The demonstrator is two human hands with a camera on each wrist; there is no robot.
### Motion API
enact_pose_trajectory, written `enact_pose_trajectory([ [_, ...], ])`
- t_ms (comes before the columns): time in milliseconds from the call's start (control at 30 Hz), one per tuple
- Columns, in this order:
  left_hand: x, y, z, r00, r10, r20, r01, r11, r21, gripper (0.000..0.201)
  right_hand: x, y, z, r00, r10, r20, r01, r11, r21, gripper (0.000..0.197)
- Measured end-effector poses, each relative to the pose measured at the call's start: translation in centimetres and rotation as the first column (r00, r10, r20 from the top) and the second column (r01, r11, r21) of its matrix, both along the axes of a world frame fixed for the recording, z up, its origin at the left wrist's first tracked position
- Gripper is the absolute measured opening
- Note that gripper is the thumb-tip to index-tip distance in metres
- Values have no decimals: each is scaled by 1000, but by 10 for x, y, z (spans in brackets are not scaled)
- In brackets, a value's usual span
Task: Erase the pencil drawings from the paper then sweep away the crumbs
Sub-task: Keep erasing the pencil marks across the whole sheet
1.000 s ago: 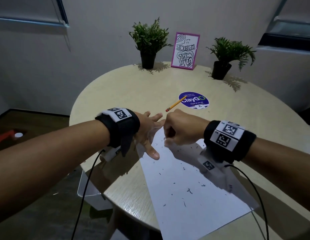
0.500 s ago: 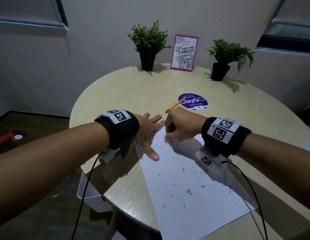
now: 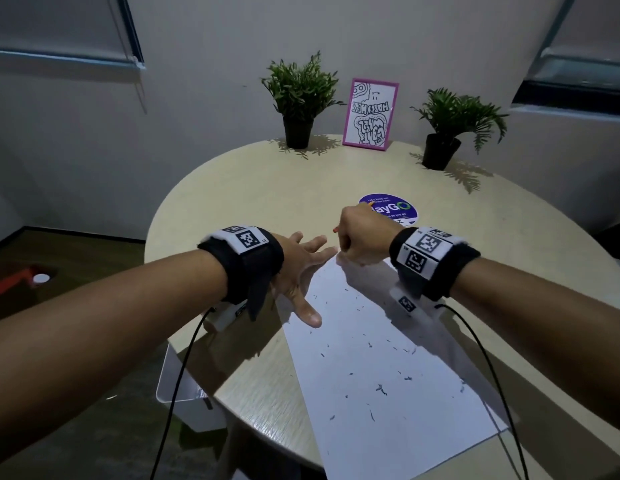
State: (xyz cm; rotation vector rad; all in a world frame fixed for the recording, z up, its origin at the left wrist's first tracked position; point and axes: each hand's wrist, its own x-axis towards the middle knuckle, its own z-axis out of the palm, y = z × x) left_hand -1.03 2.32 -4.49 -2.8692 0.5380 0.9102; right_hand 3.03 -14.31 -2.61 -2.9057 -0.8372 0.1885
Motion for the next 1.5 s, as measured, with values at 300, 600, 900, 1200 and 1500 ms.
enact_pose_trajectory([
  [300, 1, 2, -2, 1000, -23, 20, 24, 1000, -1, 140, -3, -2, 3, 999, 30, -25, -30, 1000, -1, 31],
  [600, 0, 2, -2, 999, -26, 20, 26, 999, -22, 136, -22, 0, 1, 983, 145, -111, -144, 989, 16, 25],
  [900, 0, 2, -2, 1000, 3, 28, -3, 1000, -14, 138, 4, -12, 1, 997, -23, 79, 37, 984, -176, 35],
  [1200, 0, 6, 0, 1000, -11, 21, 11, 999, -30, 136, 3, -15, 7, 999, 38, -12, -40, 992, -122, 11],
  [1500, 10, -2, 11, 987, -66, 150, 97, 972, -213, 120, 6, -13, -3, 999, 4, 37, -3, 999, -45, 9],
])
